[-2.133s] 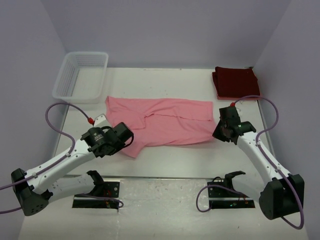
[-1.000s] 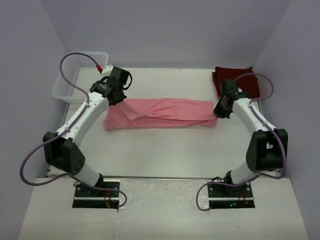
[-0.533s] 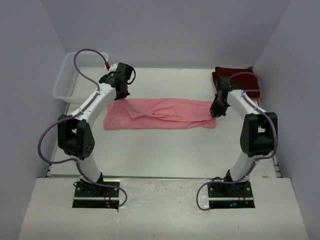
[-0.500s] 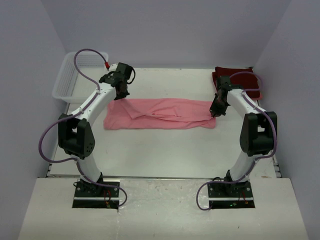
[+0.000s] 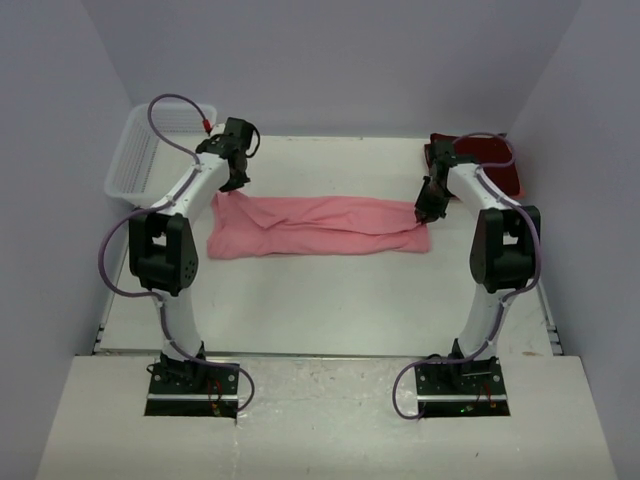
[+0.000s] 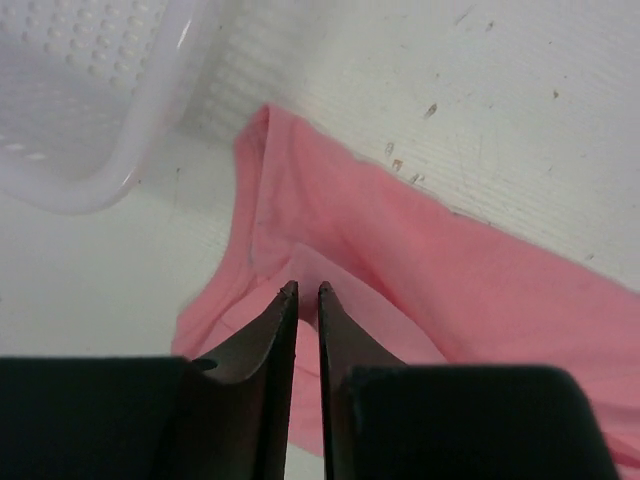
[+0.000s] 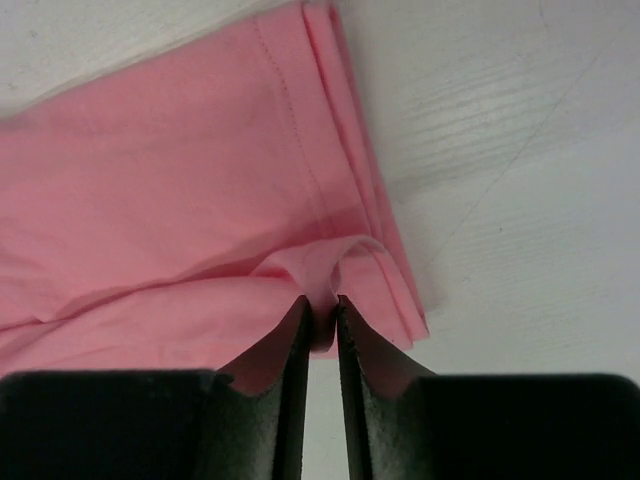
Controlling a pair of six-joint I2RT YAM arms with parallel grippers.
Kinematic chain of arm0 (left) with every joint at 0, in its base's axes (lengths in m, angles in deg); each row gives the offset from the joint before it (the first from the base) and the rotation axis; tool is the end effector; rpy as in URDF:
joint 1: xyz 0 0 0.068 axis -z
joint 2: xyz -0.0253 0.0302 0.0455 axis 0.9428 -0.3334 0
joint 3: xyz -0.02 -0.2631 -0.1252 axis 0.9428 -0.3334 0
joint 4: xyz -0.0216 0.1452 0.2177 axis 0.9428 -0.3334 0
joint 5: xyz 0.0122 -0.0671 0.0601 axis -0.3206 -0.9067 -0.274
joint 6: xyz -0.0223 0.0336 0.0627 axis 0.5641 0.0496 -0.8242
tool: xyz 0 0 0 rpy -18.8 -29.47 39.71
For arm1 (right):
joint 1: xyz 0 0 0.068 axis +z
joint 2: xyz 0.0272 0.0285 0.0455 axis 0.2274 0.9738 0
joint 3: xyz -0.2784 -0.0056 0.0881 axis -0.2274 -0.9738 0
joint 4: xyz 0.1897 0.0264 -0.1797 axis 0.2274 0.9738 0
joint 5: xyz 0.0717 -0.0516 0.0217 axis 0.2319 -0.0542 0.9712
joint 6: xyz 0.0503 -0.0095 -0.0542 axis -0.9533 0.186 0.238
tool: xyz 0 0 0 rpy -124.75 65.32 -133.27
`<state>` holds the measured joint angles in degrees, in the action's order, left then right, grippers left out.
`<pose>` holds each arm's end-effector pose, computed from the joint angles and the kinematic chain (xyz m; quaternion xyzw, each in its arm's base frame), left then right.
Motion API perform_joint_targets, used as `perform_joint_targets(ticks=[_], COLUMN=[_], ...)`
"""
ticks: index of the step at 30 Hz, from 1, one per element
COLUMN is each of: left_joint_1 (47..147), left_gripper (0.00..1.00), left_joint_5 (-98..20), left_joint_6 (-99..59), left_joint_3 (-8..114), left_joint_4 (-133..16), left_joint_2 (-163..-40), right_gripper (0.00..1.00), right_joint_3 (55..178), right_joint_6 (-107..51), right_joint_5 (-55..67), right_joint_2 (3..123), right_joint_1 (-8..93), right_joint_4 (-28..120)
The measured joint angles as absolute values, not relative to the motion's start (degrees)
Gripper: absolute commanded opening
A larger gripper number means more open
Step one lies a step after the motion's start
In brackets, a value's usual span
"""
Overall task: Fold and stack the t-shirts
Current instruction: Fold the other side of the tshirt into a rectangle
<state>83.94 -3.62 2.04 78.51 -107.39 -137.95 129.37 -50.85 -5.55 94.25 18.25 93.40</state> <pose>0.4363 -0.0745 0.2628 -0.2217 0.9159 0.1135 0.3149 0.4182 0.0336 0.2020 0.2146 0.9637 0.0177 0.1578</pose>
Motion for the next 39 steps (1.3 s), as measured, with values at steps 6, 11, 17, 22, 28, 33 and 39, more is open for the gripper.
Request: perform_joint_targets(ticks=[6,11,17,22,28,33,39], left_joint_1=[83.9,85.0,88.1,88.6,88.7,88.7,88.7], left_gripper=[0.51,0.58,0.59,0.46,0.45,0.46,0.47], left_joint_5=[-7.0,-2.7,0.0,-6.7,-13.0,-14.8,-15.9], left_joint_6=[-1.3,-0.2,5.8,9.5,10.2,10.0,9.5], left_joint_3=[82.0,79.7,68.7,58.2,46.8,44.0,43.1], left_joint_4=[-102.7,-99.8,-100.1,-97.0,-95.6,-95.2,-93.3], left_joint_2=[-142.7,-140.0,-123.6,-113.2,-113.8,-113.0,-108.7], right_gripper=[0.50,0.53,0.55,0.52,0.55,0.55,0.54], right_joint_3=[132.1,133.8,130.1,121.8,114.4,114.7,116.8], right_joint_6=[-49.3,-48.5,-48.8,-50.1,-50.7,-50.5,-50.4], right_joint_5=[-4.0,-6.1,-8.4,-7.0,-5.6,-5.3,-5.1], right_joint_2=[97.2,96.5,89.7,84.4,85.2,87.3,91.4], right_joint_1=[18.3,18.4,19.6,21.0,20.7,19.5,18.3], right_joint_4=[93.6,93.9,94.4,93.4,92.8,91.7,91.6])
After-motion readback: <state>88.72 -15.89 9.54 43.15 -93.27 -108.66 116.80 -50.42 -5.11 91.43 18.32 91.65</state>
